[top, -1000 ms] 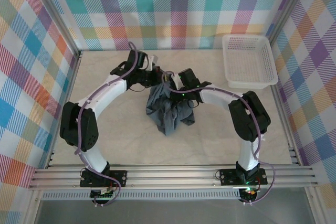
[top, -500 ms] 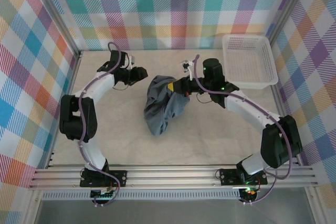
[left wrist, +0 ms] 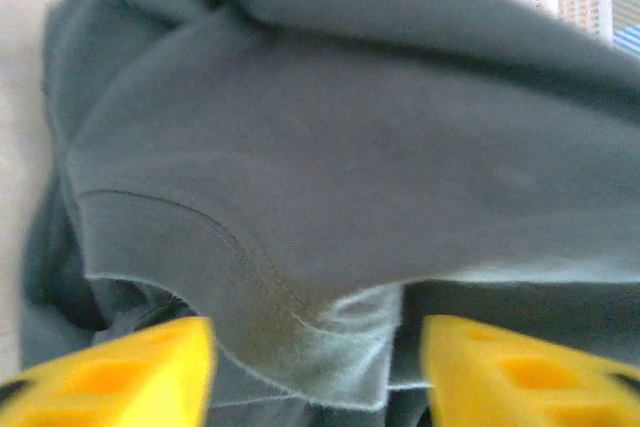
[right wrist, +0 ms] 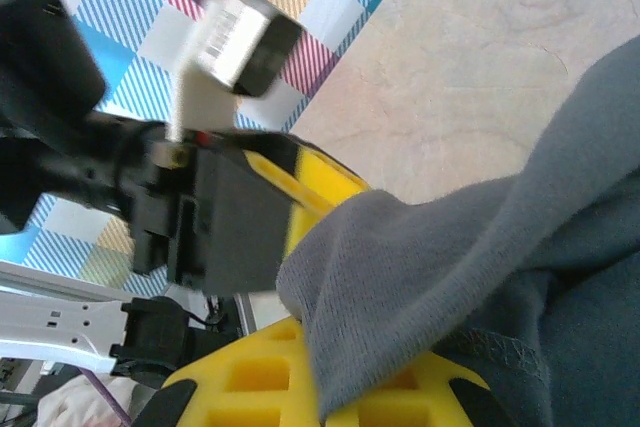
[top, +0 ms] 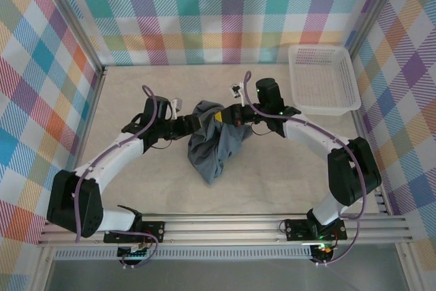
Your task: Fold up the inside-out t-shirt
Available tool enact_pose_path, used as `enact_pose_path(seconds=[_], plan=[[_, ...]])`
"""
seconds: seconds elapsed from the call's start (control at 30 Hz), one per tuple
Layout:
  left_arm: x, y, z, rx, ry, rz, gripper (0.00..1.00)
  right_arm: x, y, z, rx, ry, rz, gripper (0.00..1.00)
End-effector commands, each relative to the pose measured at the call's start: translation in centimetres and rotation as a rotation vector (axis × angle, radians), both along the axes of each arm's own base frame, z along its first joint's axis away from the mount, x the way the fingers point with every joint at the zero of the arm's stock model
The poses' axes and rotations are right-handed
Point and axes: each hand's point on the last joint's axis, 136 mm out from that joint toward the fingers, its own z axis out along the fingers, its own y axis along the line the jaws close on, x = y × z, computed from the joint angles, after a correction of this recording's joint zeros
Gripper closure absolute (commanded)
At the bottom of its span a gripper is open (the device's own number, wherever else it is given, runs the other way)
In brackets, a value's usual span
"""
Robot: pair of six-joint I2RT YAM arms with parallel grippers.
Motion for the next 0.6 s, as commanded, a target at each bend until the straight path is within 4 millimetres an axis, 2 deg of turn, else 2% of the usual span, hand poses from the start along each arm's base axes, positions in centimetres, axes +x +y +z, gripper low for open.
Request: enact_pose_path(seconds=[0.0, 0.07, 0.13, 0.17, 0.23, 0.27, 0.3, 0.33, 0.37, 0.43, 0.5, 0.57], plan=[[0.7, -3.4, 1.1, -0.178, -0.002, -0.071, 0.1, 0.0, 0.4, 2.1, 0.043, -0.03, 0.032, 1.0], [1.1, -4.7, 0.9, -0.197, 0.003, -0.088, 0.08, 0.0, 0.3, 2.0, 0.04, -0.019, 0.033, 0.99], [1.9, -4.8, 0.1, -0.165, 0.004, -0.06, 0.14, -0.2, 0.4, 2.0, 0.041, -0.011, 0.035, 0.99], [2.4, -4.7, -0.2, -0.156, 0.002, -0.041, 0.25, -0.2, 0.3, 2.0, 0.044, -0.006, 0.036, 0.99], [3.3, -4.3, -0.2, -0.141, 0.002, -0.004, 0.65, -0.1, 0.2, 1.9, 0.038, 0.012, 0.02, 0.99], [3.7, -4.1, 0.6, -0.154, -0.016, 0.003, 0.85, 0.3, -0.1, 1.5, 0.013, 0.031, -0.015, 0.97], [4.1, -3.7, 1.9, -0.169, -0.041, 0.012, 1.0, 1.1, -0.8, 0.6, -0.034, 0.056, -0.077, 0.93], [4.4, -3.4, 3.5, -0.185, -0.067, 0.018, 1.0, 2.0, -1.7, -0.7, -0.094, 0.087, -0.143, 0.86], [4.4, -3.1, 5.6, -0.214, -0.096, 0.009, 1.0, 3.3, -3.5, -2.7, -0.189, 0.129, -0.245, 0.77], [3.7, -3.2, 10.0, -0.278, -0.145, -0.038, 1.0, 4.8, -6.8, -7.0, -0.374, 0.173, -0.373, 0.75], [2.6, -3.3, 13.7, -0.309, -0.171, -0.079, 1.0, 4.9, -8.2, -10.9, -0.485, 0.143, -0.347, 0.72], [1.8, -3.4, 15.6, -0.33, -0.175, -0.094, 1.0, 4.2, -8.0, -13.4, -0.527, 0.139, -0.269, 0.67]])
